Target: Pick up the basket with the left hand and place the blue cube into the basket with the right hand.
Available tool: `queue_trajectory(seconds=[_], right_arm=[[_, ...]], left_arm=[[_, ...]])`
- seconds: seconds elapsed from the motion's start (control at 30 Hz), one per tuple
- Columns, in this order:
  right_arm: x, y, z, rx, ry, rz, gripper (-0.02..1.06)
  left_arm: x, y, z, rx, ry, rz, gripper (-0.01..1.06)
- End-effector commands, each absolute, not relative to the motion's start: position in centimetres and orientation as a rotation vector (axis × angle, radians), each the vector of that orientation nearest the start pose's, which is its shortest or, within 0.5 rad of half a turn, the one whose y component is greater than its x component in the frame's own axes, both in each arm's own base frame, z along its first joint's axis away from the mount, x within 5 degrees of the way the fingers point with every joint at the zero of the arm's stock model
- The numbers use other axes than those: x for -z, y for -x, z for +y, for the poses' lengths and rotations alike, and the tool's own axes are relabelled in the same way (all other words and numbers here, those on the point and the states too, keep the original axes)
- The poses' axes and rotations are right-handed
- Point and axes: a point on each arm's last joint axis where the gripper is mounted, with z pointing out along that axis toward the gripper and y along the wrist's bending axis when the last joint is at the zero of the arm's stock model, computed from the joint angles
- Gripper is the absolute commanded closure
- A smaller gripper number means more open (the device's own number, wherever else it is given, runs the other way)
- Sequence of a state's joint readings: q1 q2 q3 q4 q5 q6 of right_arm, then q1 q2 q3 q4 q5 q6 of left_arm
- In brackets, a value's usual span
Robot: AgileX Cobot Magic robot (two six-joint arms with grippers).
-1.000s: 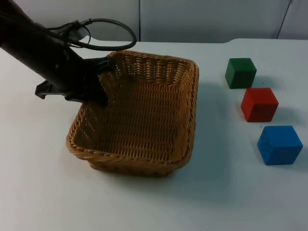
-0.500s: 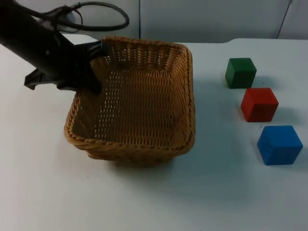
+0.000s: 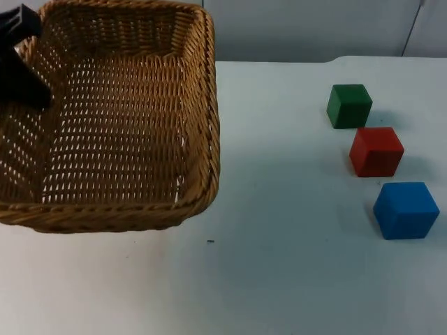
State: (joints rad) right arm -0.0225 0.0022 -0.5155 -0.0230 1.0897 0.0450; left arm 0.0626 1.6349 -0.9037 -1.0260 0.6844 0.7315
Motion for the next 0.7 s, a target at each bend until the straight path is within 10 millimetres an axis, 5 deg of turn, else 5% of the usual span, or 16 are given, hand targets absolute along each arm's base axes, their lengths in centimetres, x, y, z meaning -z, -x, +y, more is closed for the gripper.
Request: queue_trajectory(seconds=[0.0, 0.23, 0.67], right_arm=[[-27.8, 0.7, -0.2, 0.021, -0.075, 2.053, 0.0], [-27.8, 0.7, -0.2, 0.021, -0.075, 2.053, 0.0], [-28.3, 0.8, 0.3, -0.038, -0.034, 2.042, 0.0]], left_arm=[[-21.4, -29.9, -3.0, 0.862, 0.081, 2.532, 1.05], [-20.6, -26.6, -2.6, 0.886, 0.065, 2.601, 1.05], [-19.0, -26.5, -2.4, 0.846, 0.123, 2.631, 1.05]])
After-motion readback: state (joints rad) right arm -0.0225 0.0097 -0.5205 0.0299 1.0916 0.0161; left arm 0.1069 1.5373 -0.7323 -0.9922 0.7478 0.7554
